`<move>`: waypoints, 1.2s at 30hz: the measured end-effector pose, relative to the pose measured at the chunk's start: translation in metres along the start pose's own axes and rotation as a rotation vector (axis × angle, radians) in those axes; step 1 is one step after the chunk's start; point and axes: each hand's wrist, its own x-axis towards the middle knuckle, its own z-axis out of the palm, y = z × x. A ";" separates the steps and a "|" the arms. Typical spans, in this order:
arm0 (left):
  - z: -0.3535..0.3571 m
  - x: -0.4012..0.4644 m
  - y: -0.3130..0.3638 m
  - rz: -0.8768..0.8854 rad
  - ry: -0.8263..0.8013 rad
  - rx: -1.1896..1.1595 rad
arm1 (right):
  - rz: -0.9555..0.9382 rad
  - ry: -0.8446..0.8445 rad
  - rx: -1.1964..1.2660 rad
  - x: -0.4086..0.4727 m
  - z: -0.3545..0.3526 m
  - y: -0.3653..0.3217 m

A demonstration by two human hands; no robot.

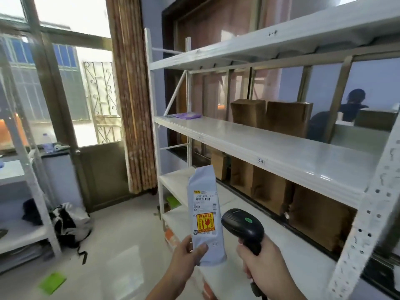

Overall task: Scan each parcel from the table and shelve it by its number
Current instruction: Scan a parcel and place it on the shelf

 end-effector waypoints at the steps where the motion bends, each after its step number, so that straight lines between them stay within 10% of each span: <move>1: -0.015 0.008 0.008 0.012 0.012 -0.009 | -0.014 -0.018 0.004 0.011 0.012 -0.012; 36: -0.246 0.463 0.175 0.199 0.152 -0.107 | -0.336 -0.120 0.030 0.452 0.236 -0.223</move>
